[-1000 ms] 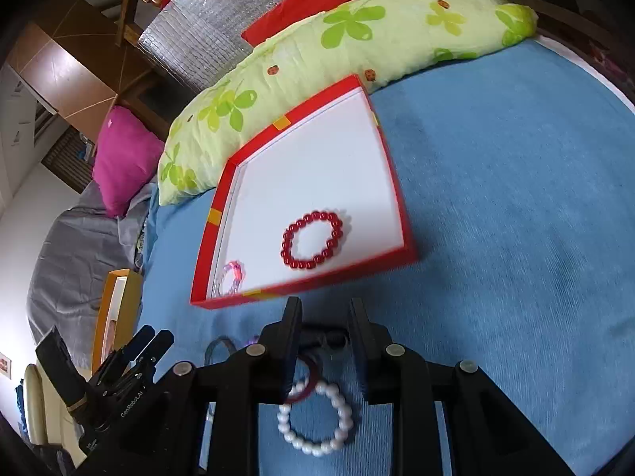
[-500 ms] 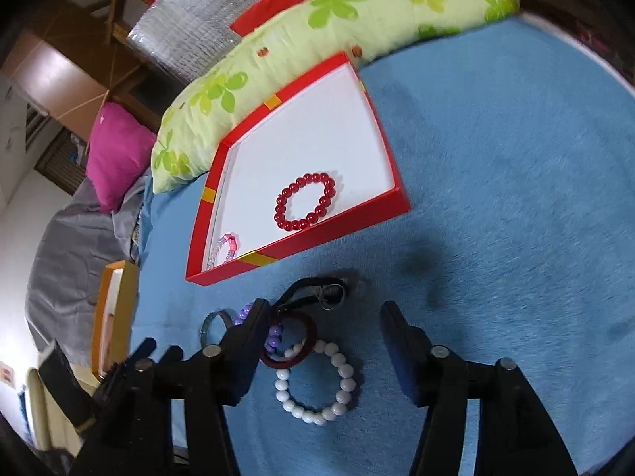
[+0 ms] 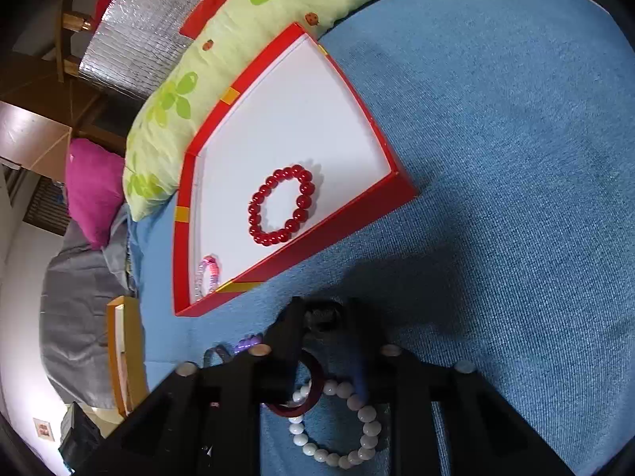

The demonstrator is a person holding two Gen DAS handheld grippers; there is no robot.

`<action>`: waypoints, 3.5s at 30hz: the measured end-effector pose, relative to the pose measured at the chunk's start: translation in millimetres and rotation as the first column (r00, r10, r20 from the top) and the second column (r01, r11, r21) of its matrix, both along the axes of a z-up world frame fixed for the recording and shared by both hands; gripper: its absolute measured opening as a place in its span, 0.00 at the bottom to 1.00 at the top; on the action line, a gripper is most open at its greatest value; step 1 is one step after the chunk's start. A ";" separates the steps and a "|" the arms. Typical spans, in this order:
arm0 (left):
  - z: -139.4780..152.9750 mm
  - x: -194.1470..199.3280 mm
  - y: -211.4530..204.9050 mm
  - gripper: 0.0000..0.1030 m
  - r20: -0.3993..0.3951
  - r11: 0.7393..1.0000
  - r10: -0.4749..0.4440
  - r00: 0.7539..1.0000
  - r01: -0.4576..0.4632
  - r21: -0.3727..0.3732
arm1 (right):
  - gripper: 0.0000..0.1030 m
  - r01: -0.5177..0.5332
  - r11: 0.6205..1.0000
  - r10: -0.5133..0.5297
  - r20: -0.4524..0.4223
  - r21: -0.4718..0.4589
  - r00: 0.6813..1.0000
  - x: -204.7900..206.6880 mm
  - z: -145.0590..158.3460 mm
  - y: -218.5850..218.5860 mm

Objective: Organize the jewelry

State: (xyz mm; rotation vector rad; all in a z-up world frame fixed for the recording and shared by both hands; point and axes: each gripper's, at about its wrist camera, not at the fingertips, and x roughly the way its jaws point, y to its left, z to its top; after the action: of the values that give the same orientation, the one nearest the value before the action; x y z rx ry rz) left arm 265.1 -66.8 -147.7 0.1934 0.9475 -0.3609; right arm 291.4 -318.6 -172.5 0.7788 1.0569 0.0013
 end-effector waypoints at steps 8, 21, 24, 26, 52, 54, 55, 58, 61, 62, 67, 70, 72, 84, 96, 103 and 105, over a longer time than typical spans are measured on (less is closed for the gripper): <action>-8.1 7.7 -3.5 0.74 -0.077 0.998 0.003 0.997 -0.008 -0.066 | 0.08 0.003 0.998 0.000 0.048 -0.055 0.999 -5.7 12.7 -1.3; -12.2 5.2 -18.3 0.75 -0.012 0.999 0.007 1.000 -0.007 0.044 | 0.28 0.015 0.998 -0.014 -0.003 0.068 1.000 -6.2 3.7 -8.2; -11.9 4.8 -19.8 0.75 0.001 0.998 0.006 1.000 -0.007 0.061 | 0.30 0.017 0.996 -0.016 -0.014 0.085 1.000 -5.4 0.8 -7.4; -12.2 5.4 -19.7 0.75 0.004 0.998 0.007 1.000 -0.007 0.064 | 0.30 0.009 0.995 -0.007 -0.021 0.096 1.000 -3.6 -1.3 -5.1; -19.4 8.4 -21.2 0.74 0.008 0.999 0.014 1.000 -0.015 0.037 | 0.09 -0.026 0.990 0.032 0.042 -0.141 0.999 7.6 14.1 15.7; -19.8 7.4 -23.3 0.73 0.016 0.999 0.010 1.000 -0.010 0.043 | 0.09 -0.018 0.990 0.025 0.051 -0.138 0.998 4.7 16.6 12.4; -20.3 7.2 -24.1 0.73 0.018 0.999 0.009 1.000 -0.010 0.044 | 0.09 -0.015 0.990 0.023 0.056 -0.138 0.998 3.4 18.2 10.9; -21.1 7.0 -24.3 0.73 0.020 0.999 0.010 1.000 -0.011 0.044 | 0.09 -0.013 0.992 0.021 0.064 -0.123 0.998 0.4 20.2 6.6; -21.4 6.6 -24.6 0.72 0.024 0.999 0.008 1.000 -0.009 0.045 | 0.09 -0.014 0.996 0.019 0.058 -0.088 0.998 -0.9 19.0 2.9; -21.3 6.3 -24.7 0.70 0.024 0.999 0.005 1.000 -0.006 0.044 | 0.09 -0.014 0.997 0.018 0.055 -0.076 0.998 -0.6 18.2 2.5; -19.6 5.4 -24.8 0.62 0.024 0.999 -0.012 1.000 0.011 0.032 | 0.14 -0.017 1.000 0.017 0.016 0.026 1.000 1.7 9.7 0.9; -17.3 6.4 -20.4 0.61 0.029 1.000 -0.005 1.000 0.004 0.024 | 0.29 -0.013 0.997 0.013 0.006 0.081 1.000 2.0 4.5 -0.9; -13.5 7.3 -15.6 0.61 0.041 1.000 0.003 0.999 -0.004 0.014 | 0.32 -0.010 0.996 0.009 0.006 0.089 1.000 2.1 3.4 -0.5; -4.1 10.0 9.2 0.61 0.051 0.999 0.053 0.997 -0.052 -0.008 | 0.20 -0.017 1.000 0.017 -0.004 -0.011 1.000 16.8 -2.7 20.7; 10.1 13.1 9.5 0.61 0.088 0.996 0.083 0.993 -0.079 -0.042 | 0.05 -0.071 0.983 0.093 0.125 -0.168 0.988 5.0 28.7 29.2; 25.9 18.3 4.5 0.61 0.143 0.994 0.084 0.986 -0.074 -0.076 | 0.05 -0.065 0.986 0.107 0.283 -0.156 0.953 -8.8 60.2 26.3; 30.2 22.4 2.3 0.61 0.154 0.994 0.085 0.984 -0.072 -0.087 | 0.05 -0.049 0.989 0.091 0.320 -0.137 0.943 -10.2 66.3 22.3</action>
State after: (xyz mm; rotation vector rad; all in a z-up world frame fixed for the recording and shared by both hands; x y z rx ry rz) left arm 287.5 -64.5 -117.5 0.1085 0.7806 -0.3055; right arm 281.1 -296.3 -106.2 0.5992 0.7614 0.1192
